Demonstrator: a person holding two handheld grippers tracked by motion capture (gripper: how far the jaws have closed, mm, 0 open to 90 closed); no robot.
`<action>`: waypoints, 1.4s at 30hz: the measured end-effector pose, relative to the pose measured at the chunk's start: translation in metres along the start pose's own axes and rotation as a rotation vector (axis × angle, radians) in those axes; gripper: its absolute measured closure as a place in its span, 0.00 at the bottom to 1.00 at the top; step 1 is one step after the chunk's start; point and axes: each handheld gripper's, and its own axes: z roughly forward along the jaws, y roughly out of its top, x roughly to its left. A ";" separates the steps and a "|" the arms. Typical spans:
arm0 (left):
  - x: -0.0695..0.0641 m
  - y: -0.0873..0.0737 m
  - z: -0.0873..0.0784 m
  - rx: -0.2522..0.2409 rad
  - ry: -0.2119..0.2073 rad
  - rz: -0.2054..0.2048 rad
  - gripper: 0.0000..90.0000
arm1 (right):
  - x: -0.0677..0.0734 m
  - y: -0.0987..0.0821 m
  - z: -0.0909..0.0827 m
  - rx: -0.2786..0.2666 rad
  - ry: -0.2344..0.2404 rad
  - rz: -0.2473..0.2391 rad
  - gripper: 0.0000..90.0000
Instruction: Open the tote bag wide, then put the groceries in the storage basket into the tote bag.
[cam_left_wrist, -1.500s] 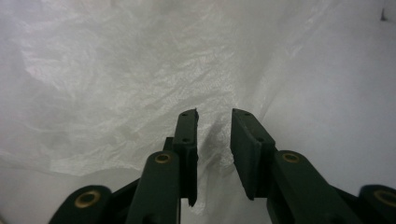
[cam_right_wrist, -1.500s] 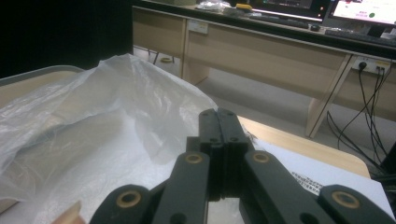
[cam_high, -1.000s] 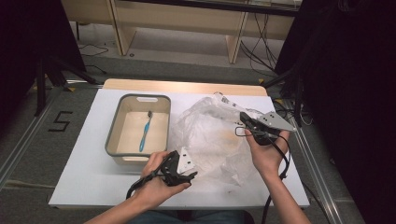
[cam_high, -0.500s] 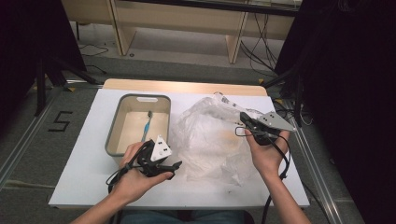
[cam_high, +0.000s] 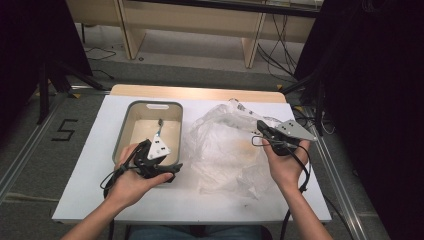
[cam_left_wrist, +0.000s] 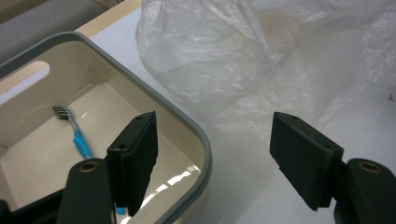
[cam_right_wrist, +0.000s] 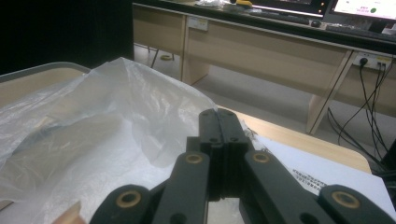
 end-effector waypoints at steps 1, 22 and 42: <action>0.001 0.000 -0.001 -0.001 0.001 -0.001 0.35 | 0.000 0.000 0.000 0.001 0.000 0.000 1.00; 0.016 -0.001 -0.002 -0.019 0.005 -0.036 0.34 | -0.001 -0.001 0.001 0.009 -0.003 0.010 1.00; 0.022 -0.001 -0.004 -0.032 0.025 -0.063 0.35 | -0.001 -0.002 0.001 0.010 0.001 0.014 1.00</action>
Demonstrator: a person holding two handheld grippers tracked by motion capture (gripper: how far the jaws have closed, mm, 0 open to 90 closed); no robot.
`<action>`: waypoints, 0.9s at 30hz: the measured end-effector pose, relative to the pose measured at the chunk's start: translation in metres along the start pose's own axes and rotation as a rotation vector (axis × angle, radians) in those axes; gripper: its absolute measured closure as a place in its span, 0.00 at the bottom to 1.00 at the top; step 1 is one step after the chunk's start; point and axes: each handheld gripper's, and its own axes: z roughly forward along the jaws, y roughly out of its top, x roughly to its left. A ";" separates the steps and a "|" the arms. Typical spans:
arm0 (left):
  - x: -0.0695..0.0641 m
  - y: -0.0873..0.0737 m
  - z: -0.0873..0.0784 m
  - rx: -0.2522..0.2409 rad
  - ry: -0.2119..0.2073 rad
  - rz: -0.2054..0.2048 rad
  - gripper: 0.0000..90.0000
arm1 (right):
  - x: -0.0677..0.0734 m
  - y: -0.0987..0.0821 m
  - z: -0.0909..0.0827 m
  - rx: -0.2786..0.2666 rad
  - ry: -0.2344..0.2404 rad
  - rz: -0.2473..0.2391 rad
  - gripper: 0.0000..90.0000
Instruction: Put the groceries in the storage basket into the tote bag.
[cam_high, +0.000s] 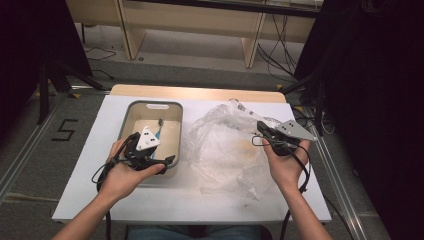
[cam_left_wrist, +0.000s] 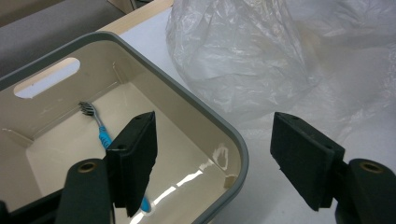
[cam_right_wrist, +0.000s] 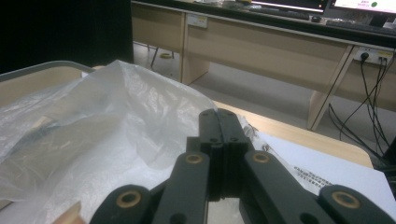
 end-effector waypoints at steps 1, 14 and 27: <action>0.000 0.000 0.000 0.002 0.002 -0.002 0.35 | 0.000 0.000 0.000 -0.001 0.001 0.000 1.00; 0.013 -0.001 0.003 0.020 0.037 -0.048 0.36 | 0.000 0.000 0.000 -0.001 -0.001 0.003 1.00; 0.041 0.000 0.024 0.084 0.093 -0.111 0.38 | 0.002 -0.001 0.001 0.001 0.011 0.001 1.00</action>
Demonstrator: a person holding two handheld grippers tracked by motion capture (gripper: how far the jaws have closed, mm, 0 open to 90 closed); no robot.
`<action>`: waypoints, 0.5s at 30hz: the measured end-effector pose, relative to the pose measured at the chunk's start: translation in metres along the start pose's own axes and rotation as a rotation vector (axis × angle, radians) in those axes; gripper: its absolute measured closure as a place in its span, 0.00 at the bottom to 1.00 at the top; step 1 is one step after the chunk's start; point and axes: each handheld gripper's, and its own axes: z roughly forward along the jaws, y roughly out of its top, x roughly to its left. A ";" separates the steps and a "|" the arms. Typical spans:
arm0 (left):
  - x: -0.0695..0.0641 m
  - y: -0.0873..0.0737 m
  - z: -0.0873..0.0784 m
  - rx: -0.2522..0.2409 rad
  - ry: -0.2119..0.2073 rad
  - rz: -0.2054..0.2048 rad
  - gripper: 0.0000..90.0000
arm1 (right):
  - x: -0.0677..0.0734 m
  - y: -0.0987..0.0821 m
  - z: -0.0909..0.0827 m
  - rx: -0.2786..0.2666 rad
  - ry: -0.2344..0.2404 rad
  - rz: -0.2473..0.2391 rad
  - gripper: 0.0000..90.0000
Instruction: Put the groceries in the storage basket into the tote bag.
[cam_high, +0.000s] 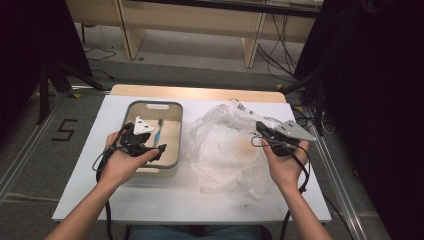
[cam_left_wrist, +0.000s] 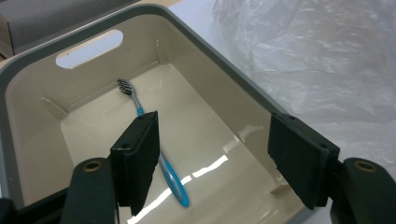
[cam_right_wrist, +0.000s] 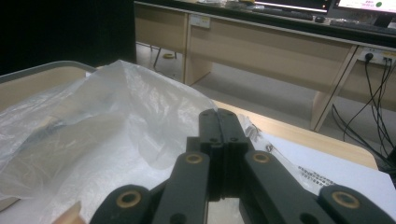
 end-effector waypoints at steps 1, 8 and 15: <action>0.003 0.001 0.003 0.009 -0.001 -0.003 0.38 | 0.000 0.000 0.001 -0.001 0.001 -0.001 1.00; 0.019 0.013 0.029 0.077 0.003 -0.038 0.39 | 0.001 -0.001 0.002 0.007 0.005 -0.005 1.00; 0.031 0.020 0.059 0.167 0.022 -0.055 0.41 | 0.002 -0.001 0.002 0.008 0.009 -0.005 1.00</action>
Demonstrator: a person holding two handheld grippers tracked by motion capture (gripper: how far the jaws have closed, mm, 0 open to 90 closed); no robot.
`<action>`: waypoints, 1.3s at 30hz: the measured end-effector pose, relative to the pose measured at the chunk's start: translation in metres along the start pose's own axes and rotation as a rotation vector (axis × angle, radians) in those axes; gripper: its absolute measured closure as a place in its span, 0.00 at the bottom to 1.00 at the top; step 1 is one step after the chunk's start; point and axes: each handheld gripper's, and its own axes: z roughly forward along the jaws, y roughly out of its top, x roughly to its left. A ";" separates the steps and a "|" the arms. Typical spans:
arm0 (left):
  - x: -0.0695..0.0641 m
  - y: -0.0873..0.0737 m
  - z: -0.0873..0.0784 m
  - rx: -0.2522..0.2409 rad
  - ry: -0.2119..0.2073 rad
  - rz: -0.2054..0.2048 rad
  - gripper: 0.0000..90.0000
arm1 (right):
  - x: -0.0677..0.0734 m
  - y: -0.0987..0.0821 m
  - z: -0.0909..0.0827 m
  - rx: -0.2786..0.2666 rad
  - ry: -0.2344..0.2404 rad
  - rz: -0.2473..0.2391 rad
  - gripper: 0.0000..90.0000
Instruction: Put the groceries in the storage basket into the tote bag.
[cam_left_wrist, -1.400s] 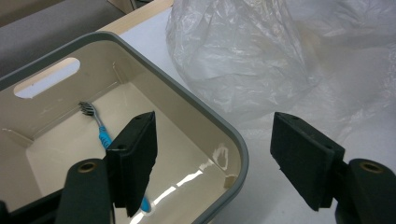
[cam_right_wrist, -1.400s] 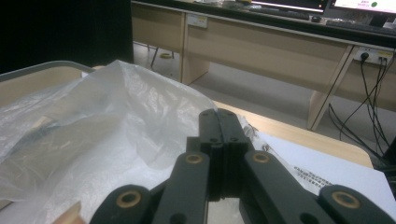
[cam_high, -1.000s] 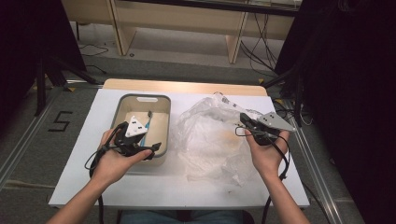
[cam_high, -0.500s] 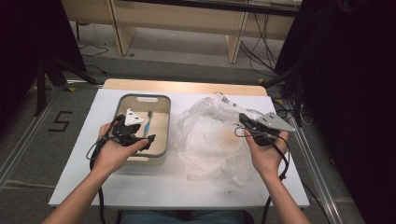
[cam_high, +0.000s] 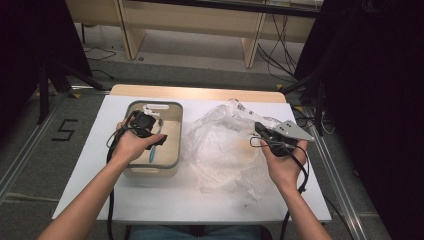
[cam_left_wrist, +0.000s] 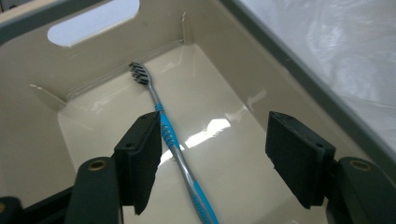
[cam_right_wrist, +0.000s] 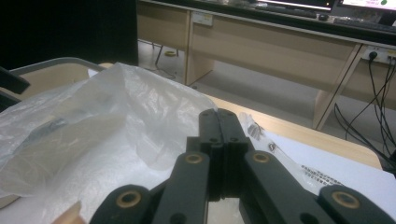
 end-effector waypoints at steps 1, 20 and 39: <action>0.002 0.001 0.005 0.011 0.007 0.004 0.42 | 0.000 0.000 0.000 0.001 0.000 0.001 1.00; 0.025 0.001 0.057 0.168 -0.015 -0.119 0.54 | 0.001 -0.001 0.002 0.010 0.004 -0.003 1.00; 0.027 0.006 0.071 0.238 0.009 -0.125 0.66 | 0.001 -0.001 0.002 0.007 0.005 -0.002 1.00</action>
